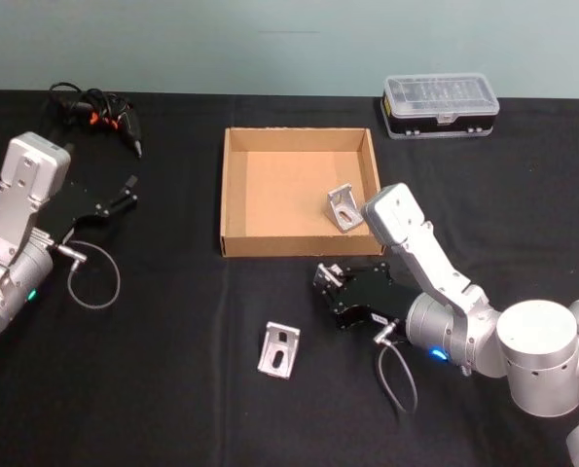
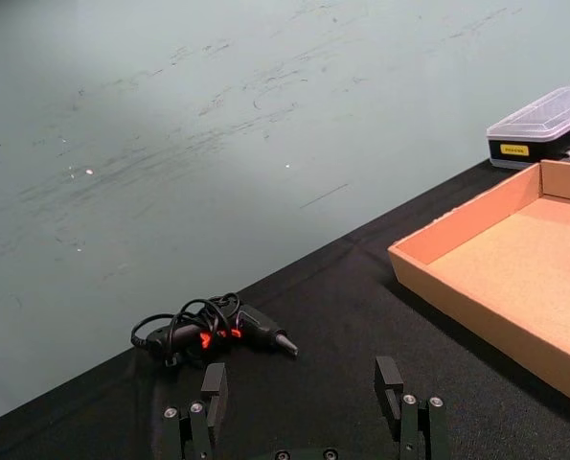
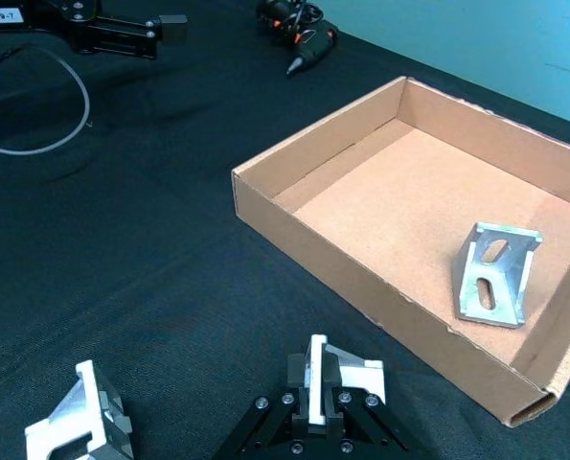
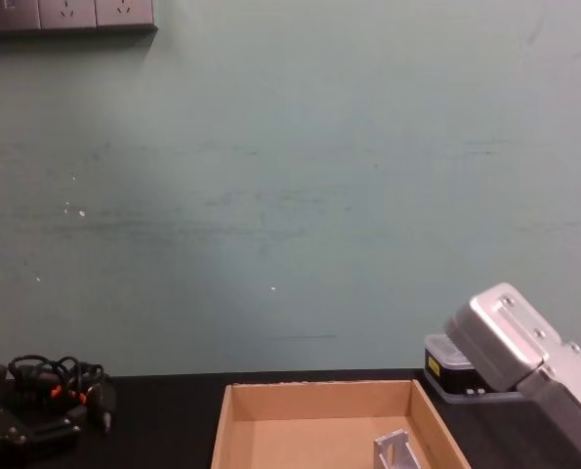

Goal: Use one hand to pick up the angle iron from the table and place it into the box.

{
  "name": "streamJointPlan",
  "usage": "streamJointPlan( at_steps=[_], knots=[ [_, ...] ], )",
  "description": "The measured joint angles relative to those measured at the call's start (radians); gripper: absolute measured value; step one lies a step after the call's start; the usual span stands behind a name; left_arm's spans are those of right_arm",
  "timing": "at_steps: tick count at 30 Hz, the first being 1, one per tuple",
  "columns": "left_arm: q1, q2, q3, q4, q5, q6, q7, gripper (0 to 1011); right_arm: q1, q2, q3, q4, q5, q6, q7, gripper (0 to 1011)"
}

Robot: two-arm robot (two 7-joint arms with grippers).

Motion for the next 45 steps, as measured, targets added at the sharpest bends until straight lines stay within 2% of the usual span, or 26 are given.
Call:
streamJointPlan(
  at_steps=[8,19,28,37,45],
  knots=[
    [0.0,0.0,0.0,0.0,0.0,0.0,0.0,1011,-0.021,0.01,0.024,-0.059,0.019,-0.002,-0.003,86],
    [0.0,0.0,0.0,0.0,0.0,0.0,0.0,1011,-0.084,0.068,0.083,-0.206,0.071,-0.01,-0.008,86],
    [0.0,0.0,0.0,0.0,0.0,0.0,0.0,1011,-0.115,0.099,0.117,-0.253,0.106,-0.02,-0.018,86],
    [0.0,0.0,0.0,0.0,0.0,0.0,0.0,1011,-0.116,0.109,0.117,-0.261,0.121,-0.028,-0.024,86],
    [0.0,0.0,0.0,0.0,0.0,0.0,0.0,1011,-0.06,0.082,0.092,-0.234,0.119,-0.032,-0.035,86]
  ],
)
